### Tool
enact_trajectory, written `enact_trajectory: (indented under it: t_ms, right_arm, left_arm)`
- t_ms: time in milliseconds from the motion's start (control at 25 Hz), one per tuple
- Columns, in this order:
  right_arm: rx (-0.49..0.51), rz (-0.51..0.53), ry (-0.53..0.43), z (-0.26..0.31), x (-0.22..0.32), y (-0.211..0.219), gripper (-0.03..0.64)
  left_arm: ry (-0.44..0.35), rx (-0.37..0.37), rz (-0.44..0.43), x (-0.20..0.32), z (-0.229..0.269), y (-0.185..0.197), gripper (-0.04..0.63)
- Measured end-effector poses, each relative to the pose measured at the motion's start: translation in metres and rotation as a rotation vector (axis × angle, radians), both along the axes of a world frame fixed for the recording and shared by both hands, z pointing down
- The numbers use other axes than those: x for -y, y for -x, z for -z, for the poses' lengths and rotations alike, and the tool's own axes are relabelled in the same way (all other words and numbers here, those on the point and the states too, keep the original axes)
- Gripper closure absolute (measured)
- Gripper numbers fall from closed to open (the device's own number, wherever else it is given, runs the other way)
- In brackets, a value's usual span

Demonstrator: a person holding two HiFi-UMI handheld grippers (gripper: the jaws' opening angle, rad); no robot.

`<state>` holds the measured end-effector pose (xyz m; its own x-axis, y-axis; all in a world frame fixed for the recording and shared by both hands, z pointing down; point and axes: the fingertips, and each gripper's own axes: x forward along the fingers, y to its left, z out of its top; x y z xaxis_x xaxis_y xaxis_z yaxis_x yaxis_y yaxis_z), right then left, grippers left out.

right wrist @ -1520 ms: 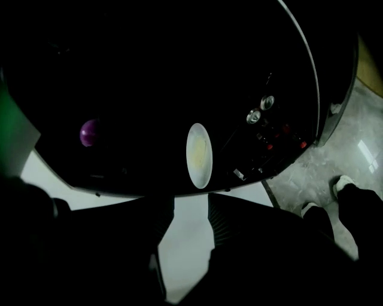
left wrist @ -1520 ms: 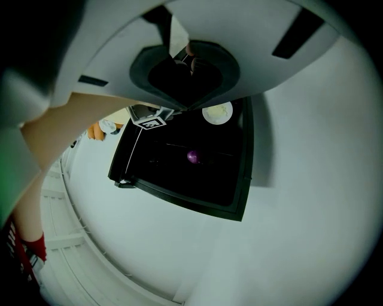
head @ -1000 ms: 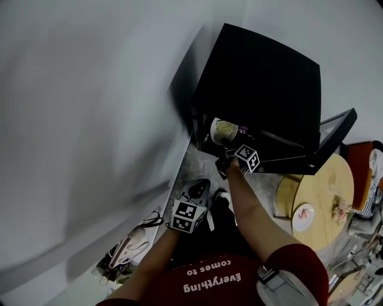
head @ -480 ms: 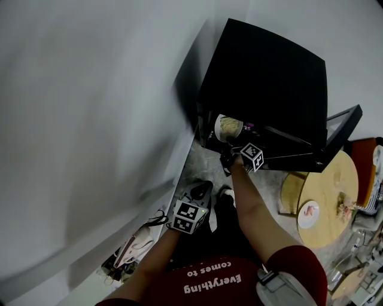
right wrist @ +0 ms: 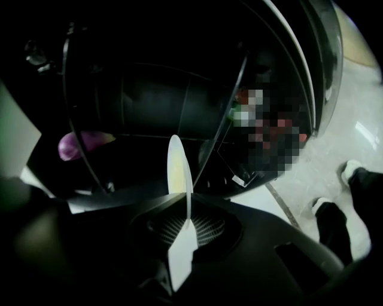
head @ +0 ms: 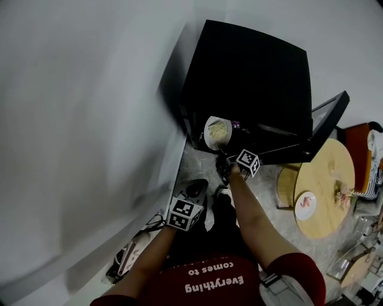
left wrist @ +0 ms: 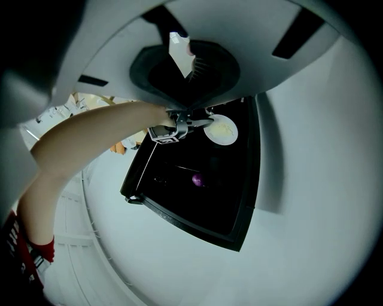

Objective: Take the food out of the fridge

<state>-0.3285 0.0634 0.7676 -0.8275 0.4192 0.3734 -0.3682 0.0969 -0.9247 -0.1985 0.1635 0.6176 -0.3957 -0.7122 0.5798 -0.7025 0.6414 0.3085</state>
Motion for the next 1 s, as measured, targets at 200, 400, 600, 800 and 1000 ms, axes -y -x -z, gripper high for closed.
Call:
enact_trajectory:
  t_ms: [200, 400, 600, 800, 1000]
  right_arm:
    - [0.026, 0.093, 0.005, 0.024, 0.002, -0.039, 0.591]
    - [0.018, 0.124, 0.057, 0.048, 0.015, -0.098, 0.591]
    - [-0.03, 0.101, 0.101, 0.065, 0.031, -0.164, 0.591]
    - [-0.016, 0.092, 0.094, 0.088, 0.034, -0.209, 0.591]
    - [0.062, 0.049, 0.067, 0.113, 0.035, -0.221, 0.591]
  left_arm:
    - [0.009, 0.003, -0.049, 0.006, 0.003, 0.001, 0.589]
    - [0.019, 0.002, -0.112, 0.018, 0.005, -0.009, 0.589]
    - [-0.028, 0.012, -0.188, 0.038, 0.02, -0.025, 0.589]
    - [-0.068, 0.035, -0.267, 0.047, 0.04, -0.035, 0.589]
    - [-0.077, 0.085, -0.394, 0.068, 0.049, -0.035, 0.589]
